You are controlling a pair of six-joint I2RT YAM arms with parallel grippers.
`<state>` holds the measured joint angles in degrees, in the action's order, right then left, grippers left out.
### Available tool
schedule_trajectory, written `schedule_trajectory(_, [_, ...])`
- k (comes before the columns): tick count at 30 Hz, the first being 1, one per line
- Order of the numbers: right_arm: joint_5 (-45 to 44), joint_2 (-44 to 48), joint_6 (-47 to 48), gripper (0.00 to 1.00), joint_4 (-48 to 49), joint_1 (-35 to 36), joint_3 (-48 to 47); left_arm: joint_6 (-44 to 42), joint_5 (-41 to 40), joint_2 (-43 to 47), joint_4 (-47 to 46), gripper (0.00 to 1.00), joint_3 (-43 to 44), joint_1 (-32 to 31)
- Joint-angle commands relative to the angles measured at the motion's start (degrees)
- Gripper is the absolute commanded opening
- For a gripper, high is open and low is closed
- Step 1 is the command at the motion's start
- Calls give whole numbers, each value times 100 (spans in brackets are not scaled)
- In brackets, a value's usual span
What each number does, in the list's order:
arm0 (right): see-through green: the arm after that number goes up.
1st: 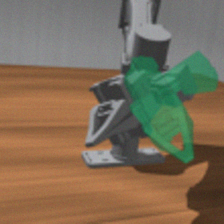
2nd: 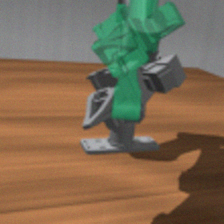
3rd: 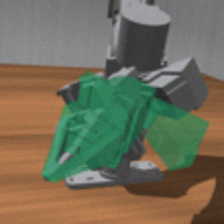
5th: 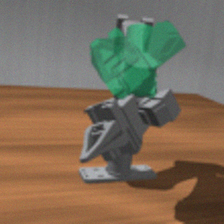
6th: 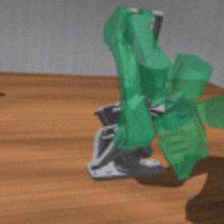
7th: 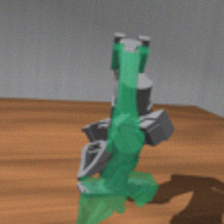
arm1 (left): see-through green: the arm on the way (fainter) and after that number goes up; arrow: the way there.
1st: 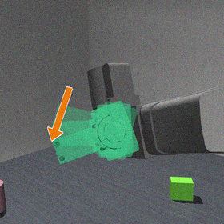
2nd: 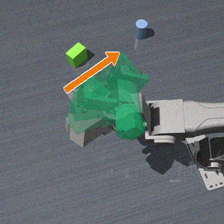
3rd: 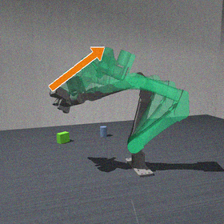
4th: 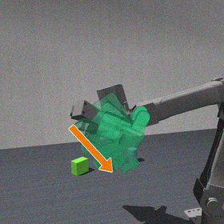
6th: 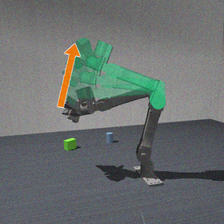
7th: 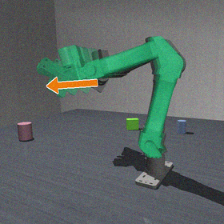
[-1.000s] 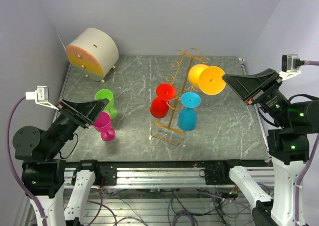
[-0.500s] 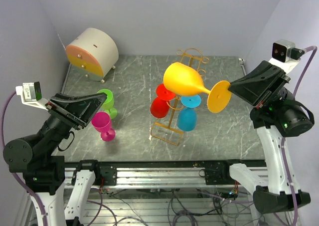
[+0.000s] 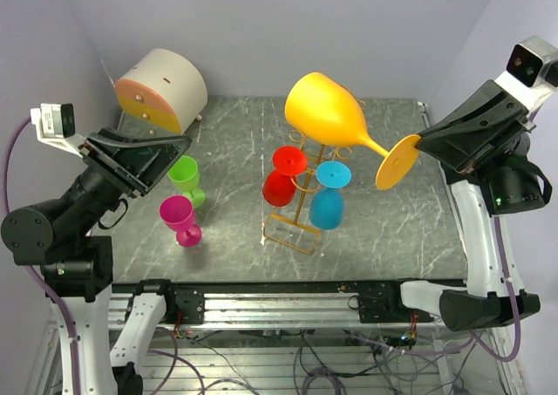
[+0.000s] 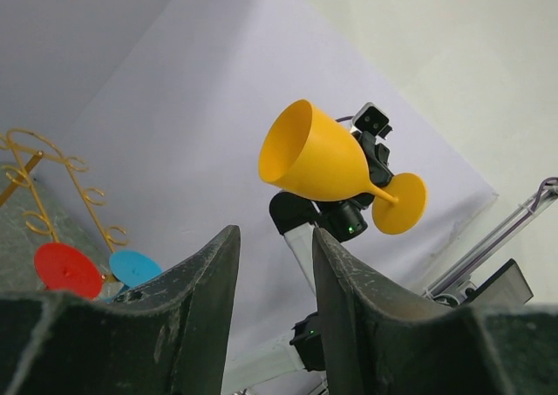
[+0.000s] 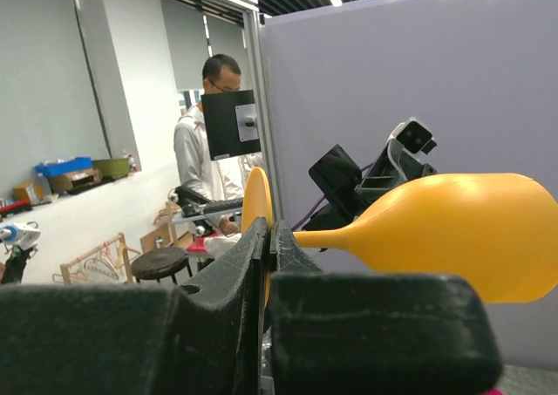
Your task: Take the wine glass off the wine glass rack
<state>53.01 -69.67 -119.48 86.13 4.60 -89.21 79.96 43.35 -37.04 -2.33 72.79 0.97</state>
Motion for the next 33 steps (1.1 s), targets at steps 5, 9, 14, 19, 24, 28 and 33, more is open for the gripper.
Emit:
schedule_trajectory(5, [862, -71, -1018, 0, -1165, 82, -830, -259, 227, -480, -120, 50, 673, 54])
schedule_trajectory(9, [1591, -81, 1940, 0, -4339, 191, -1601, -600, 142, -406, 368, 49, 633, 52])
schedule_trajectory(14, [1391, -715, 4553, 0, -7757, 214, -3051, -1027, 57, -234, 1015, 50, 642, 35])
schedule_trajectory(19, [1364, -1453, 1285, 0, -3392, 338, -2283, -1253, 18, -60, 1340, 49, 538, 31])
schedule_trajectory(24, [1314, -2340, 512, 0, -2392, 1630, -2780, -1274, 16, 71, 1367, 49, 319, 22])
schedule_trajectory(28, [1255, -2223, 1421, 0, -3239, 2088, -2687, -1492, -47, 75, 1575, 49, 371, -21])
schedule_trajectory(33, [1173, -2167, 1319, 0, -2860, 2629, -2786, -1573, -124, 111, 1606, 49, 392, -73])
